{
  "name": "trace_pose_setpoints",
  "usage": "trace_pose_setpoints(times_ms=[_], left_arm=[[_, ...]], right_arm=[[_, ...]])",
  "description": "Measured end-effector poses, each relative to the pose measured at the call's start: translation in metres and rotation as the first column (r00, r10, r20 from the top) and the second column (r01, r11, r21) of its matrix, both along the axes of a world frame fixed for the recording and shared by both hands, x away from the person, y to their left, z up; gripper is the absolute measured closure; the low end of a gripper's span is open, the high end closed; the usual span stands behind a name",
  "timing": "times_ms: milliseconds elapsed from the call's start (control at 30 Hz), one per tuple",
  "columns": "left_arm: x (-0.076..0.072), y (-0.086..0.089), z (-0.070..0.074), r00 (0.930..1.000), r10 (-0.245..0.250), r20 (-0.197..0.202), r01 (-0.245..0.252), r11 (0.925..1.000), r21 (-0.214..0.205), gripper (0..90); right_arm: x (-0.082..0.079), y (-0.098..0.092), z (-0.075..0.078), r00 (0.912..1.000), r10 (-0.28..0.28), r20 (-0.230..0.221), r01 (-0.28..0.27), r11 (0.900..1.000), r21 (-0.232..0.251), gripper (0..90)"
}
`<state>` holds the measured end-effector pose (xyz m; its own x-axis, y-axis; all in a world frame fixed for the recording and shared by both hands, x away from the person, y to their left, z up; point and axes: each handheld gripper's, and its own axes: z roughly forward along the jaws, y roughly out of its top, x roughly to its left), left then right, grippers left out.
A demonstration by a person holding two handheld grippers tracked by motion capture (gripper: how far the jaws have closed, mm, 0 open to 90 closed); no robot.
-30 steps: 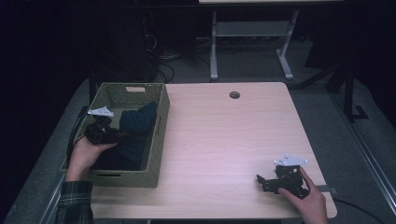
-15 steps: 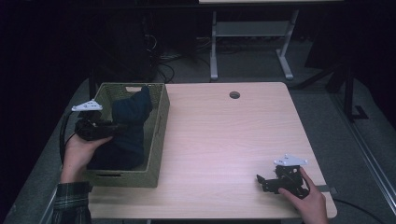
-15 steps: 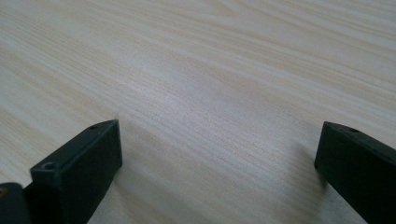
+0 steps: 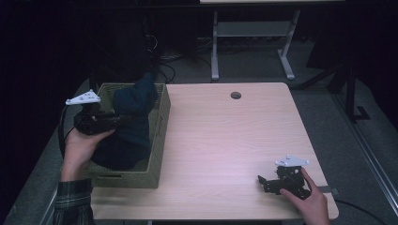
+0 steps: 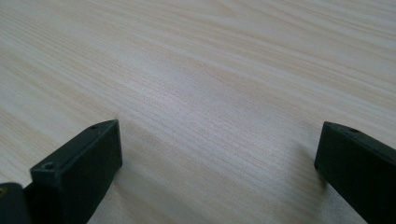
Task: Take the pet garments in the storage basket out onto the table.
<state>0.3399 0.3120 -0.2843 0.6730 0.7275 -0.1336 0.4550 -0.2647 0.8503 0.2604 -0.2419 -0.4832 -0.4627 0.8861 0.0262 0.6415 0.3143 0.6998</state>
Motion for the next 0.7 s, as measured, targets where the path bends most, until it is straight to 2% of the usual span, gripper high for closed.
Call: trace_pose_setpoints(times_ms=[367, 467, 533, 567, 700], left_arm=[[0.004, -0.014, 0.031, 0.9983, -0.019, 0.055, 0.02, 0.9997, -0.016, 70.7], [0.006, -0.027, 0.045, 0.9959, -0.044, 0.079, 0.045, 0.9988, -0.017, 70.7], [0.007, -0.03, 0.049, 0.995, -0.049, 0.087, 0.051, 0.9985, -0.018, 70.7], [0.009, -0.038, 0.054, 0.9934, -0.061, 0.097, 0.063, 0.9979, -0.017, 70.8], [0.013, -0.053, 0.063, 0.9905, -0.082, 0.11, 0.084, 0.9963, -0.015, 70.8]], right_arm=[[0.0, 0.0, 0.0, 1.0, 0.001, 0.0, -0.001, 1.0, 0.0, 0.4], [0.0, 0.0, 0.0, 1.0, 0.0, -0.001, 0.0, 1.0, 0.0, 0.4], [0.0, 0.0, 0.0, 1.0, 0.0, -0.001, 0.0, 1.0, 0.001, 0.5], [0.0, 0.0, 0.0, 1.0, -0.001, -0.002, 0.001, 1.0, 0.001, 0.4], [0.0, 0.0, 0.0, 1.0, -0.001, -0.001, 0.001, 1.0, 0.0, 0.4]])
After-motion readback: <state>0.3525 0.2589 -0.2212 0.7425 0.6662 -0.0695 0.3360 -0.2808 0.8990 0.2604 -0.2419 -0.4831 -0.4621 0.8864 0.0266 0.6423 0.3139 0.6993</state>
